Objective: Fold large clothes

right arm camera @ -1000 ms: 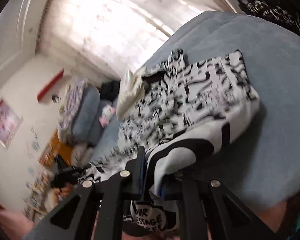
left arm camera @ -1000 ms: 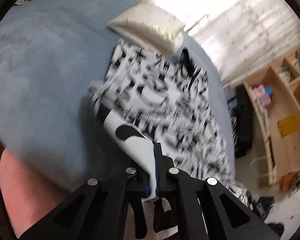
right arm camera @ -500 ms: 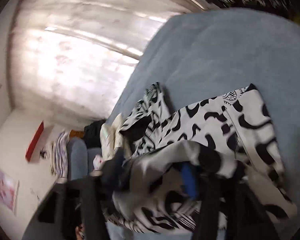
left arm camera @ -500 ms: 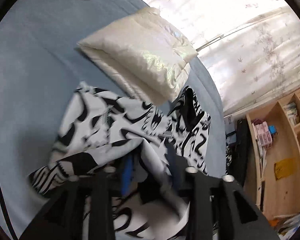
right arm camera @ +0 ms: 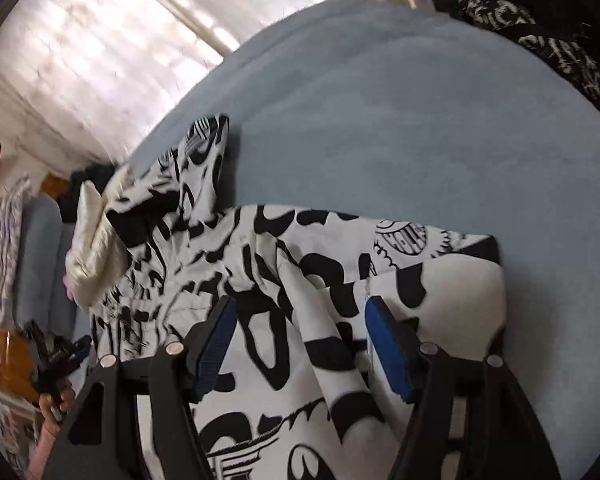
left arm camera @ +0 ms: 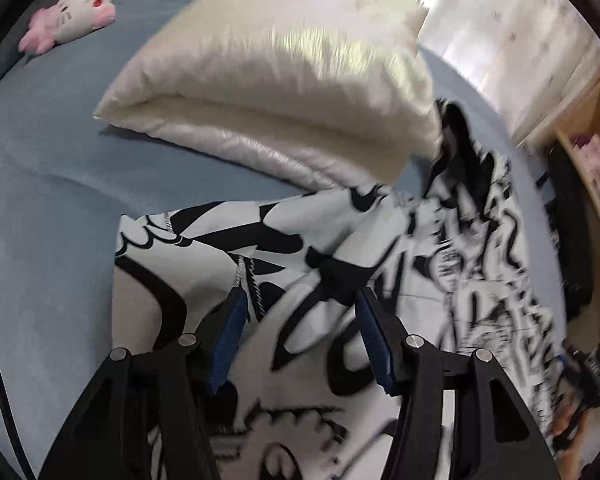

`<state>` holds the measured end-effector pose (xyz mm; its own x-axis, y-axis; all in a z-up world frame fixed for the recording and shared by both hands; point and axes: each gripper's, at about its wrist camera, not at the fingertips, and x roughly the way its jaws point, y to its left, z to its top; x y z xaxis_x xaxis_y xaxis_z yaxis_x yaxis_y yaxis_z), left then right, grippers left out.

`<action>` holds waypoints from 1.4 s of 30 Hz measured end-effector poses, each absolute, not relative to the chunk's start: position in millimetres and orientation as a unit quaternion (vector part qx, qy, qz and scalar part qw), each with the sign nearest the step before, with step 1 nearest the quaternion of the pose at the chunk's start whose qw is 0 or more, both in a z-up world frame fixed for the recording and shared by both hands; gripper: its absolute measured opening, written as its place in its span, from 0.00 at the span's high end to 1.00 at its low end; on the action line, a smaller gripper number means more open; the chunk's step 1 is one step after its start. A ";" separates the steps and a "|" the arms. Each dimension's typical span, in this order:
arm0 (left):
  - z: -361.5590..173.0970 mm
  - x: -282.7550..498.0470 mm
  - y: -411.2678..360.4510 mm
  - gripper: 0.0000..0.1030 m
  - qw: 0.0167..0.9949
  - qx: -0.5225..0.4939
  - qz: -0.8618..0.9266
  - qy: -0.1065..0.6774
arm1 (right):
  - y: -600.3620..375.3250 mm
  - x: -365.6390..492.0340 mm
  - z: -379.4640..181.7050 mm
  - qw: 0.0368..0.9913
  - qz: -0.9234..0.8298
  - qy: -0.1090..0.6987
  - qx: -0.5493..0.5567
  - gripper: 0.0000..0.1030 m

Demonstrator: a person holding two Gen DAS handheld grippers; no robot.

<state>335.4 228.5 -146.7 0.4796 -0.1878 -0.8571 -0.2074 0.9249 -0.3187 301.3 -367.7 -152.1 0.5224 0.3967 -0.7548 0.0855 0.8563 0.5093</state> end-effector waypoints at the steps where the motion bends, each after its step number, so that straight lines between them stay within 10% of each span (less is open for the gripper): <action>1: -151.3 338.9 226.8 0.48 0.837 -0.188 0.005 0.513 | -363.7 305.9 -156.6 0.835 0.101 0.484 0.243 0.35; 8: -172.0 355.6 205.1 0.48 0.844 -0.122 0.001 0.522 | -332.9 323.1 -175.8 0.839 0.120 0.499 0.183 0.37; 12: -169.3 355.2 192.4 0.89 0.851 -0.097 -0.008 0.515 | -324.9 322.0 -180.4 0.843 0.125 0.497 0.165 0.91; 21: -116.7 341.9 177.8 0.95 0.902 -0.057 0.035 0.426 | -345.5 298.8 -122.3 0.898 0.140 0.370 0.195 0.93; 32: -170.0 381.9 164.3 0.94 0.883 -0.034 0.070 0.462 | -360.2 352.1 -205.9 0.845 0.097 0.462 0.252 0.86; 42: -136.1 358.8 172.3 0.75 0.897 -0.041 0.101 0.428 | -343.9 318.6 -155.0 0.882 0.019 0.424 0.203 0.69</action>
